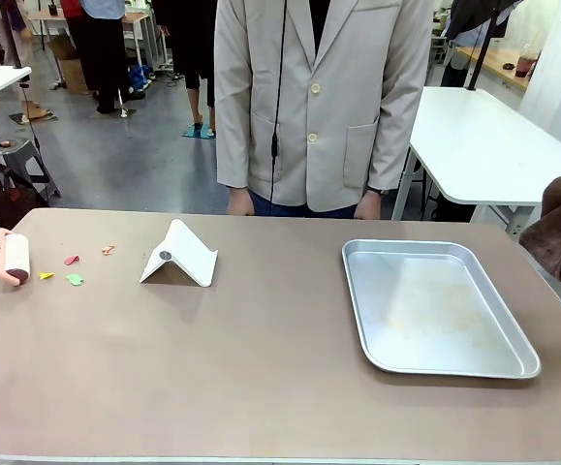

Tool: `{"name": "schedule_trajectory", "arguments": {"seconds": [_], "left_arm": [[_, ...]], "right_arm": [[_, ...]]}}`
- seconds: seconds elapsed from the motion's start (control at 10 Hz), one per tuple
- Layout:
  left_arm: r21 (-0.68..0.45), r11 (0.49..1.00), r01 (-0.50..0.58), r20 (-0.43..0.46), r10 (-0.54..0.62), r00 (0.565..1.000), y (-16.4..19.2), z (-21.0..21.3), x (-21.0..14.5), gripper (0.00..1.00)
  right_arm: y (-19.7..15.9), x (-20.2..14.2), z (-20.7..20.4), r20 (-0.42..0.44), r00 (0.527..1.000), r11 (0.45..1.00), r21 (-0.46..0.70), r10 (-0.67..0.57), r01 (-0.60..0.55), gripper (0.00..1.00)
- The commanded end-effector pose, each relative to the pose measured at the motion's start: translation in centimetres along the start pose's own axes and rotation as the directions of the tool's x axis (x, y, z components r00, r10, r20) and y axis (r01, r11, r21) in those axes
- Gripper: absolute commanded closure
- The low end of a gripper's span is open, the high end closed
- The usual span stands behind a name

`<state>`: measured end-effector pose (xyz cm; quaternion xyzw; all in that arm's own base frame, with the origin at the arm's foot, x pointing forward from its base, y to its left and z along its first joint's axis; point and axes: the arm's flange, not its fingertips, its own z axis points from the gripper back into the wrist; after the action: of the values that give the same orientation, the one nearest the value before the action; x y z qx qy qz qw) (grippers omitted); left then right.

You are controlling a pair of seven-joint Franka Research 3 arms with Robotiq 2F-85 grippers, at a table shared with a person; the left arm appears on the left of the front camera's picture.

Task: Clean the surface of the table.
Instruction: Clean the area not pointed to by the person.

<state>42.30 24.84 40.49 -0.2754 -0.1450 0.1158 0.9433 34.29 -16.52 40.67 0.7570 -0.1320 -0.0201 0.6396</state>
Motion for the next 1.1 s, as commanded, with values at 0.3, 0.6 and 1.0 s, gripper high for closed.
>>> {"name": "schedule_trajectory", "arguments": {"seconds": [0.3, 0.6, 1.0], "left_arm": [[0.04, 0.999, -0.006, -0.047, 0.008, 0.999, -0.9, -1.6, -0.9, 1.0], [0.063, 0.998, 0.007, -0.071, -0.002, 0.997, -2.2, -2.6, -1.4, 1.0], [0.069, 0.998, 0.013, -0.101, -0.006, 0.995, -3.6, -4.0, -1.1, 1.0]], "right_arm": [[0.6, -0.1, -0.1, -0.003, 1.0, 1.0, 0.005, -0.001, 0.001, 0.93], [0.6, -0.1, -0.1, -0.003, 1.0, 1.0, 0.005, -0.001, 0.001, 0.93], [0.6, -0.1, -0.1, -0.003, 1.0, 1.0, 0.005, -0.001, 0.001, 0.93]]}}
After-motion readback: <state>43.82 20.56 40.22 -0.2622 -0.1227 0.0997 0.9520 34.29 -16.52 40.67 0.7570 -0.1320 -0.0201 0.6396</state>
